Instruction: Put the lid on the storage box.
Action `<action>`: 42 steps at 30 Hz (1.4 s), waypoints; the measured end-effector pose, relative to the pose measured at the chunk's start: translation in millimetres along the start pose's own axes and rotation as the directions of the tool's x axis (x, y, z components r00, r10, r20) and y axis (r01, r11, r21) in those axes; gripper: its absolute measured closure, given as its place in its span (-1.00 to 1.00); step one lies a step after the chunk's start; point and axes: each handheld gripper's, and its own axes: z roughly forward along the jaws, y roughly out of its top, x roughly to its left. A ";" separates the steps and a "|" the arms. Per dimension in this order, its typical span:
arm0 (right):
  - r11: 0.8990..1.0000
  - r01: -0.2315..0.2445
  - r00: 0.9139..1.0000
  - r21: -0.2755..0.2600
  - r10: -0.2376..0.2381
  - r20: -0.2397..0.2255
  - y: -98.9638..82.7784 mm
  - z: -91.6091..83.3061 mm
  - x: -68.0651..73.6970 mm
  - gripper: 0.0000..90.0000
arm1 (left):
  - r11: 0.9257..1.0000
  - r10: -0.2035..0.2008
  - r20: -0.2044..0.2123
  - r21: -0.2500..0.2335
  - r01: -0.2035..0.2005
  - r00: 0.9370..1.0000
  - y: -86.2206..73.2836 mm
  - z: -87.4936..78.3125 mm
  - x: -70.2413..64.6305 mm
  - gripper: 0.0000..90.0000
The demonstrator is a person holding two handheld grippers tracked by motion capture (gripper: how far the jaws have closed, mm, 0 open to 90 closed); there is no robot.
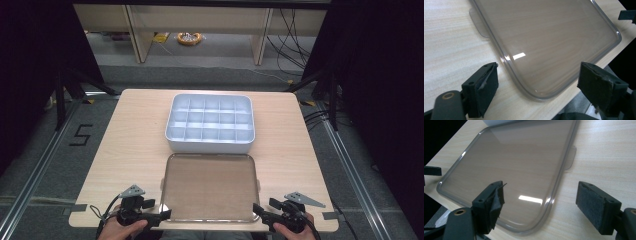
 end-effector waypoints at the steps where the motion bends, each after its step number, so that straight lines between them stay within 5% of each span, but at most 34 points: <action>1: 0.999 0.015 1.000 -0.030 -0.016 -0.012 0.2 3.9 -2.8 -0.46 | 1.000 0.010 -0.008 0.013 -0.010 1.000 1.5 -0.8 1.8 -0.64; 2: 0.999 0.034 0.999 -0.021 -0.034 0.002 1.6 5.3 -5.2 -0.46 | 1.000 0.006 -0.010 0.003 -0.006 1.000 2.6 0.0 2.7 -0.64; 3: 1.000 -0.015 1.000 -0.014 0.015 -0.011 2.0 6.5 -2.2 -0.46 | 1.000 -0.001 -0.011 -0.003 0.001 1.000 4.1 0.6 3.8 -0.62; 5: 0.999 0.027 0.999 -0.025 -0.028 -0.022 4.6 9.9 -5.9 -0.45 | 0.998 0.054 -0.011 -0.012 -0.055 0.998 8.4 3.6 11.4 -0.59; 7: 1.000 0.025 1.000 -0.019 -0.025 -0.001 6.0 13.0 -4.5 -0.45 | 1.000 0.014 -0.006 -0.005 -0.014 1.000 10.0 7.9 12.8 -0.54; 13: 1.000 0.020 1.000 -0.018 -0.021 -0.016 11.1 18.2 -7.9 -0.42 | 0.999 -0.001 -0.032 0.036 0.002 0.999 17.6 16.6 19.2 -0.30; 14: 1.000 -0.020 1.000 0.002 0.020 -0.012 11.4 17.1 -5.0 -0.41 | 0.998 0.018 -0.029 0.053 -0.016 0.999 19.4 16.5 20.4 -0.27; 16: 1.000 -0.022 1.000 0.002 0.022 -0.014 11.8 19.3 -4.7 -0.39 | 0.998 0.034 -0.047 0.049 -0.031 0.998 21.1 18.4 20.0 -0.19; 20: 1.000 0.023 1.000 0.007 -0.023 -0.018 12.7 23.8 -7.9 -0.32 | 0.998 0.029 -0.024 0.058 -0.028 0.999 20.8 19.7 18.6 -0.06; 25: 0.999 -0.018 1.000 0.030 0.019 -0.024 12.5 28.4 -11.9 -0.18 | 0.998 0.036 -0.025 0.052 -0.035 0.999 20.0 19.8 18.9 0.00; 27: 0.995 -0.089 0.995 0.037 0.090 -0.040 12.7 28.9 -9.7 -0.12 | 0.998 0.039 -0.023 0.052 -0.038 0.999 19.8 19.7 19.5 0.02; 29: 0.997 -0.077 0.996 0.024 0.078 -0.042 13.1 30.5 -13.1 -0.13 | 0.998 0.042 -0.028 0.050 -0.040 0.999 19.3 19.7 18.7 0.01; 32: 0.989 -0.146 0.988 0.002 0.146 -0.059 11.1 31.4 -17.0 -0.09 | 0.998 0.038 -0.026 0.045 -0.037 0.999 18.5 19.5 18.8 0.01; 35: 0.954 -0.300 0.949 0.007 0.299 -0.101 8.9 26.6 -14.9 0.00 | 0.999 0.028 -0.039 0.033 -0.027 0.999 17.7 20.2 18.1 0.01; 38: 0.964 -0.265 0.959 -0.001 0.263 -0.103 6.2 27.6 -19.0 0.09 | 0.999 0.040 -0.039 0.037 -0.038 0.998 17.4 19.4 18.6 0.01; 39: 0.958 -0.285 0.954 0.006 0.284 -0.099 5.9 26.7 -17.4 0.14 | 0.999 0.038 -0.033 0.035 -0.037 0.999 17.2 18.9 18.6 0.00; 40: 0.963 -0.271 0.958 0.007 0.270 -0.099 5.0 26.3 -18.9 0.17 | 0.998 0.048 -0.025 0.048 -0.047 0.999 17.5 17.5 19.9 -0.01; 42: 0.952 -0.306 0.947 0.018 0.306 -0.100 4.1 25.6 -19.1 0.23 | 0.999 0.036 -0.027 0.040 -0.035 0.999 17.1 17.6 20.5 -0.02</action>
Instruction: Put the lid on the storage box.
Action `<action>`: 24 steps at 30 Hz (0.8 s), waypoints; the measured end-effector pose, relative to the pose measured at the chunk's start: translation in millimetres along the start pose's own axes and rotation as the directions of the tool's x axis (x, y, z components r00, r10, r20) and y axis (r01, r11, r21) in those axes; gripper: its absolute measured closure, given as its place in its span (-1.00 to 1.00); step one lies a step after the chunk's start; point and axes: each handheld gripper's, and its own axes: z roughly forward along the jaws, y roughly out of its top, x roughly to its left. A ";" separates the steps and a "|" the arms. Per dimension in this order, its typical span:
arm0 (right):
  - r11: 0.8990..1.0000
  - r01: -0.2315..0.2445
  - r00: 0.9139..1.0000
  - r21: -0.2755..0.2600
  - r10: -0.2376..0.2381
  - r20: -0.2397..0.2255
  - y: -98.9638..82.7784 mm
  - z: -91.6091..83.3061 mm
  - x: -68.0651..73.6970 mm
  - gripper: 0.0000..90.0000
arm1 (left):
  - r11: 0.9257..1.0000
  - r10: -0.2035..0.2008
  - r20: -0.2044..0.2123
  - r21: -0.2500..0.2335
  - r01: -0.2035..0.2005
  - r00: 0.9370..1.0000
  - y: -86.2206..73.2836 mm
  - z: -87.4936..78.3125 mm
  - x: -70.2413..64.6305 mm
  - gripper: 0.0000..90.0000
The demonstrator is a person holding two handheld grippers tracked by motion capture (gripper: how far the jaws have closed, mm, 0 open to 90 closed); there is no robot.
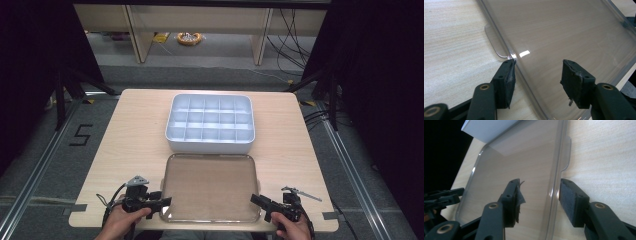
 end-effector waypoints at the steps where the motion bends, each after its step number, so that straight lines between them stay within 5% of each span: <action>1: 0.999 0.036 0.999 -0.020 -0.036 -0.005 -0.5 1.6 -3.7 0.28 | 1.000 0.012 0.005 0.010 -0.012 1.000 -0.1 -1.3 1.1 -0.02; 3: 0.997 0.070 0.997 -0.020 -0.070 -0.026 -0.6 1.5 -6.0 0.32 | 1.000 0.011 0.003 0.005 -0.011 1.000 -0.5 -1.6 1.2 -0.03; 7: 1.000 -0.023 0.999 0.011 0.023 -0.048 -0.8 -0.5 -3.7 0.40 | 1.000 -0.005 0.004 -0.004 0.005 1.000 -1.1 -2.4 2.8 -0.04; 9: 0.999 0.029 0.999 0.015 -0.029 -0.035 -0.6 -0.5 -6.2 0.41 | 1.000 -0.007 -0.005 -0.009 0.007 1.000 -1.2 -2.3 2.7 -0.04; 10: 1.000 -0.020 0.997 0.016 0.021 -0.074 -1.4 -0.9 -4.8 0.46 | 1.000 -0.012 -0.004 -0.019 0.012 1.000 -1.4 -2.1 2.3 -0.05; 12: 1.000 0.020 0.998 0.005 -0.019 -0.064 -2.0 -0.6 -6.0 0.47 | 1.000 -0.023 0.007 -0.018 0.023 1.000 -1.6 -2.6 2.9 -0.05; 15: 1.000 -0.022 0.992 0.022 0.025 -0.125 -5.8 0.8 -1.0 0.47 | 1.000 -0.017 0.010 -0.021 0.017 1.000 -1.8 -2.1 2.3 -0.04; 16: 0.997 0.073 0.993 -0.005 -0.074 -0.088 -4.7 3.4 -2.5 0.45 | 1.000 -0.019 0.007 -0.023 0.019 1.000 -1.9 -1.7 1.7 -0.05; 19: 0.999 0.048 0.993 0.006 -0.047 -0.109 -3.2 -2.8 6.6 0.46 | 1.000 -0.016 0.008 -0.023 0.016 1.000 -2.1 -1.7 1.3 -0.06; 24: 0.984 0.177 0.978 -0.023 -0.178 -0.103 -3.2 -8.5 7.5 0.45 | 0.999 -0.029 0.026 -0.022 0.030 0.999 -2.1 -1.2 0.6 -0.17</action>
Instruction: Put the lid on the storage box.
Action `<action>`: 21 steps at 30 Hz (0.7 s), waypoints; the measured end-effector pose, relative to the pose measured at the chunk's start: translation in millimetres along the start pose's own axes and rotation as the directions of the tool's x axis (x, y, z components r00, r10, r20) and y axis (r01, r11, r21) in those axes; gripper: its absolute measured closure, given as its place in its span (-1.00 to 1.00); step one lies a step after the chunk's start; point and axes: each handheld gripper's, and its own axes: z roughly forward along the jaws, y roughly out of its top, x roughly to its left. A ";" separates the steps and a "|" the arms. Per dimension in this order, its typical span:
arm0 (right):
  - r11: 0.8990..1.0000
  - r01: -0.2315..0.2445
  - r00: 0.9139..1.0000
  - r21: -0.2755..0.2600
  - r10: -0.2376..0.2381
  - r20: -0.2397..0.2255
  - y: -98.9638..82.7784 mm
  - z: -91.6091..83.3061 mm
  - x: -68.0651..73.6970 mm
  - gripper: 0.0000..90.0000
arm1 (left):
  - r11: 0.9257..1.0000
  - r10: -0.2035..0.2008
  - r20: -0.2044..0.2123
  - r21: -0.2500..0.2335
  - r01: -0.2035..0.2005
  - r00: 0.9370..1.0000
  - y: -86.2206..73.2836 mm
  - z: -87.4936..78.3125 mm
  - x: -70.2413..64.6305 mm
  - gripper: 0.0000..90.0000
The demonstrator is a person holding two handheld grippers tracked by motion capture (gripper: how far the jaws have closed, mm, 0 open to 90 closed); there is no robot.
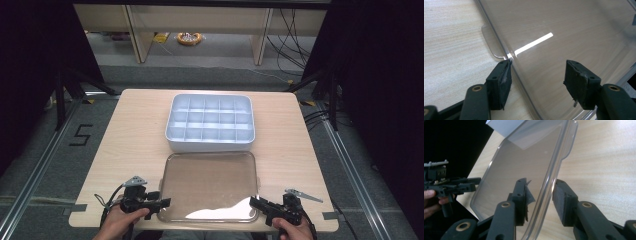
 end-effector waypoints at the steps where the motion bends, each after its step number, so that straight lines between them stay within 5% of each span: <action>1: 1.000 0.016 1.000 -0.006 -0.016 -0.004 0.6 -0.4 1.2 0.45 | 1.000 -0.004 0.004 0.000 0.004 1.000 0.0 0.1 -0.1 -0.20; 5: 0.997 0.078 0.997 -0.008 -0.078 -0.009 2.3 -4.8 6.6 0.44 | 0.999 -0.031 0.017 -0.006 0.032 0.999 0.4 0.4 0.2 -0.31; 6: 0.990 0.138 0.990 -0.015 -0.138 0.016 2.6 -4.9 5.1 0.44 | 0.999 -0.034 0.019 -0.005 0.034 0.999 0.6 0.5 0.5 -0.34; 7: 0.992 0.124 0.992 -0.004 -0.124 0.006 3.2 -6.1 9.5 0.44 | 1.000 -0.031 0.019 -0.004 0.031 0.999 0.7 0.3 0.7 -0.35; 9: 0.983 0.181 0.983 -0.014 -0.181 0.017 3.0 -6.9 8.5 0.44 | 0.999 -0.042 0.027 -0.006 0.042 0.999 0.9 0.2 1.7 -0.38; 12: 0.986 0.166 0.986 -0.008 -0.166 0.002 3.6 -8.3 10.6 0.44 | 0.998 -0.064 0.036 -0.005 0.064 0.997 2.0 -0.1 3.3 -0.38; 13: 0.980 0.198 0.980 -0.013 -0.198 0.006 4.0 -7.9 8.7 0.44 | 0.998 -0.066 0.038 -0.003 0.066 0.997 2.0 -0.4 4.1 -0.38; 15: 0.985 0.170 0.985 0.001 -0.170 0.020 3.2 -9.6 13.4 0.44 | 0.998 -0.068 0.042 0.000 0.068 0.997 2.2 -1.1 5.2 -0.38; 16: 0.975 0.223 0.975 -0.019 -0.223 0.010 3.6 -8.0 10.3 0.45 | 0.998 -0.070 0.040 -0.001 0.070 0.997 2.2 -1.1 5.0 -0.39; 21: 0.972 0.237 0.972 -0.008 -0.237 0.002 2.2 -6.6 10.5 0.47 | 0.996 -0.084 0.030 -0.008 0.085 0.996 2.0 -2.3 6.3 -0.37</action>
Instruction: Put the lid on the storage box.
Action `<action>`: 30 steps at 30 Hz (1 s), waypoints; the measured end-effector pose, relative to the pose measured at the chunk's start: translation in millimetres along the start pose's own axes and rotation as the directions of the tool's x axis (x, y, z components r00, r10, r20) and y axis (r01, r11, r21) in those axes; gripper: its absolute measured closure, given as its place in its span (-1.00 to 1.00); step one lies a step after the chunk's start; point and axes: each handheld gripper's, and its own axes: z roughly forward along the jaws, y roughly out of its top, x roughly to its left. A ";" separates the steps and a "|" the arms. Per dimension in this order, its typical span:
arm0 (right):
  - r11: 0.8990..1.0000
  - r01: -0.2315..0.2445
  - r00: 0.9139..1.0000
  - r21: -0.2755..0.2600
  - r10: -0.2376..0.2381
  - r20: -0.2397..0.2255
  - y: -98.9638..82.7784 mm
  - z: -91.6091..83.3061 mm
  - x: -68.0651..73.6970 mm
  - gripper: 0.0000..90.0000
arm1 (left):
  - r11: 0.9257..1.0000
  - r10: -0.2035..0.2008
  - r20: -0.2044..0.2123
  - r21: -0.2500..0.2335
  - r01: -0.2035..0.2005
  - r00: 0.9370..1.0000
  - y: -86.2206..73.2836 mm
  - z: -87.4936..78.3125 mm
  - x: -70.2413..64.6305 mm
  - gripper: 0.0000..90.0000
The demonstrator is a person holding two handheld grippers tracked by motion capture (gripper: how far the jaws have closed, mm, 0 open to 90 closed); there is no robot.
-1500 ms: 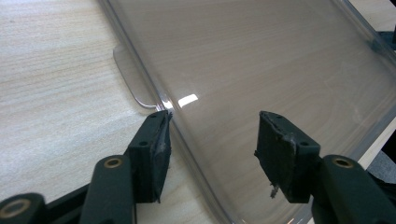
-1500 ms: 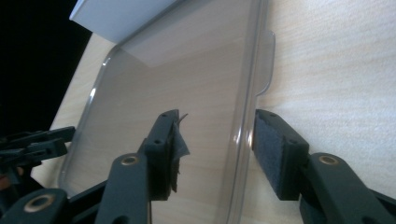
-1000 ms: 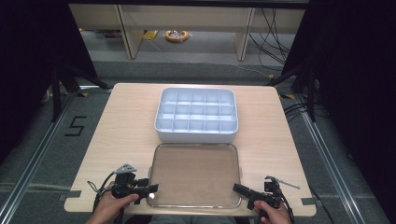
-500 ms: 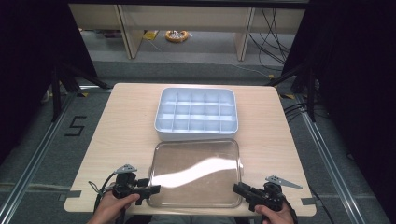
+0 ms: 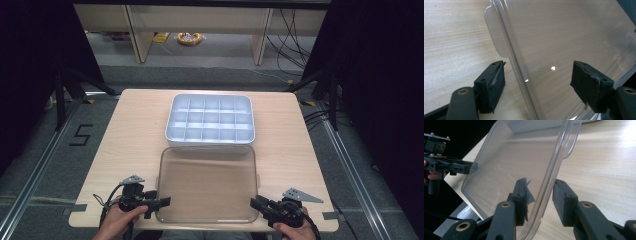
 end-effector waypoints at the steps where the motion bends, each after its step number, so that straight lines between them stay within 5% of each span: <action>1: 1.000 -0.001 1.000 0.006 0.001 0.011 0.2 -0.4 0.5 0.47 | 1.000 -0.011 0.018 0.003 0.011 1.000 -0.4 -0.3 1.7 -0.26; 3: 1.000 -0.015 1.000 0.018 0.014 0.007 -0.5 0.2 0.1 0.47 | 1.000 -0.025 0.033 0.006 0.025 0.999 -0.8 -0.7 2.5 -0.19; 6: 0.998 -0.058 0.998 0.030 0.057 0.014 -2.2 1.5 0.4 0.47 | 1.000 0.027 -0.009 -0.013 -0.027 1.000 -1.5 -1.6 0.2 0.09; 11: 0.998 -0.050 0.998 0.027 0.049 0.046 -2.1 3.1 -3.1 0.50 | 0.997 0.050 0.000 -0.059 -0.050 0.999 0.5 -8.7 -1.3 0.30; 13: 0.999 -0.026 0.998 0.022 0.025 0.053 -1.8 3.5 -4.2 0.50 | 0.996 0.068 -0.014 -0.060 -0.068 0.998 0.6 -9.5 -2.9 0.31; 15: 0.997 -0.068 0.996 0.035 0.066 0.060 -1.7 3.7 -0.7 0.50 | 0.995 0.073 -0.018 -0.062 -0.074 0.997 0.3 -9.7 -3.7 0.31; 16: 0.999 -0.034 0.997 0.028 0.032 0.063 -1.6 4.2 -3.2 0.50 | 0.995 0.076 -0.023 -0.066 -0.077 0.997 0.3 -9.7 -4.9 0.31; 17: 0.997 -0.074 0.995 0.029 0.072 0.066 -2.0 5.2 -0.3 0.50 | 0.994 0.085 -0.029 -0.065 -0.087 0.996 0.5 -10.1 -6.3 0.31; 20: 0.999 -0.027 0.996 0.024 0.025 0.089 -0.5 4.4 -2.0 0.50 | 0.989 0.131 -0.053 -0.067 -0.134 0.990 2.0 -12.7 -13.3 0.31; 21: 0.999 -0.050 0.994 0.021 0.047 0.094 -0.1 3.6 0.9 0.50 | 0.987 0.137 -0.054 -0.073 -0.141 0.989 2.6 -13.5 -15.0 0.31; 24: 1.000 0.004 0.994 -0.004 -0.004 0.107 3.8 2.0 0.7 0.50 | 0.985 0.143 -0.059 -0.087 -0.147 0.988 5.4 -15.1 -17.8 0.32; 30: 1.000 0.002 0.992 -0.015 0.000 0.123 11.8 1.6 2.9 0.47 | 0.983 0.149 -0.060 -0.096 -0.155 0.987 13.1 -15.6 -19.2 0.31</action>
